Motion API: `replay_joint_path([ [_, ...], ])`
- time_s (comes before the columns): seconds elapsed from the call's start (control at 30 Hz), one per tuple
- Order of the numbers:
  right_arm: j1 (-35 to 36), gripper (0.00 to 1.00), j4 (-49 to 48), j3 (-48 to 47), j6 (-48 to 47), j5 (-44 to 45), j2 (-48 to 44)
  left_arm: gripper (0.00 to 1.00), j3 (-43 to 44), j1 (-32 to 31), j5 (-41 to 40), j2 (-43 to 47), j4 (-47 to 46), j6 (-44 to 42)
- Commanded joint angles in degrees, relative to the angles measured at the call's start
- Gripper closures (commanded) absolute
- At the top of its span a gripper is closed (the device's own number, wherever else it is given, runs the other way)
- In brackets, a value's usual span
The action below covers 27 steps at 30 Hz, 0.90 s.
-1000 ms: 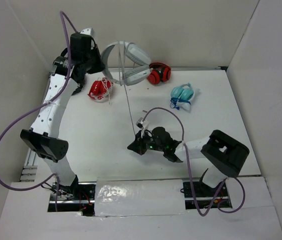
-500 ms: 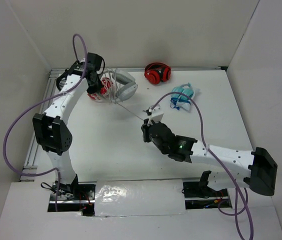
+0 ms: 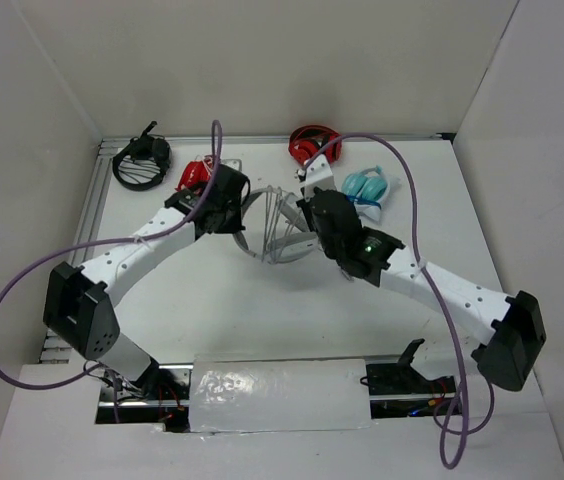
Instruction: Wrap the headphones
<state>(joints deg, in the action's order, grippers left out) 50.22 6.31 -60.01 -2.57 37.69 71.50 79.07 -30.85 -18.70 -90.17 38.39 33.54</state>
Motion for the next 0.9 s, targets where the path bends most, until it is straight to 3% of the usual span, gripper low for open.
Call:
replay_joint_path([
  [0.0,-5.8,1.0,-5.9,-6.0,-9.2,-6.1,2.4,1.0,-5.1,-4.6,3.6,3.8,-9.0,-7.3],
  [0.17,-12.4,1.0,-8.3,-8.2,-12.3,-19.3,5.7,1.0,-8.3,-11.8,7.0,5.4,-11.5,-10.2],
  [0.43,-19.4,1.0,-10.1,-7.3,-7.7,-23.5,8.2,1.0,-5.8,-17.7,2.2,6.8,-8.3,-8.7],
  [0.73,-27.3,1.0,-16.6,0.9,-0.2,-33.9,2.4,1.0,-6.4,-17.8,0.2,15.0,-7.1,-6.7],
  [0.87,-28.6,1.0,-21.5,4.6,-0.3,-44.8,1.0,1.0,-6.5,-18.6,8.2,19.7,-12.8,-13.8],
])
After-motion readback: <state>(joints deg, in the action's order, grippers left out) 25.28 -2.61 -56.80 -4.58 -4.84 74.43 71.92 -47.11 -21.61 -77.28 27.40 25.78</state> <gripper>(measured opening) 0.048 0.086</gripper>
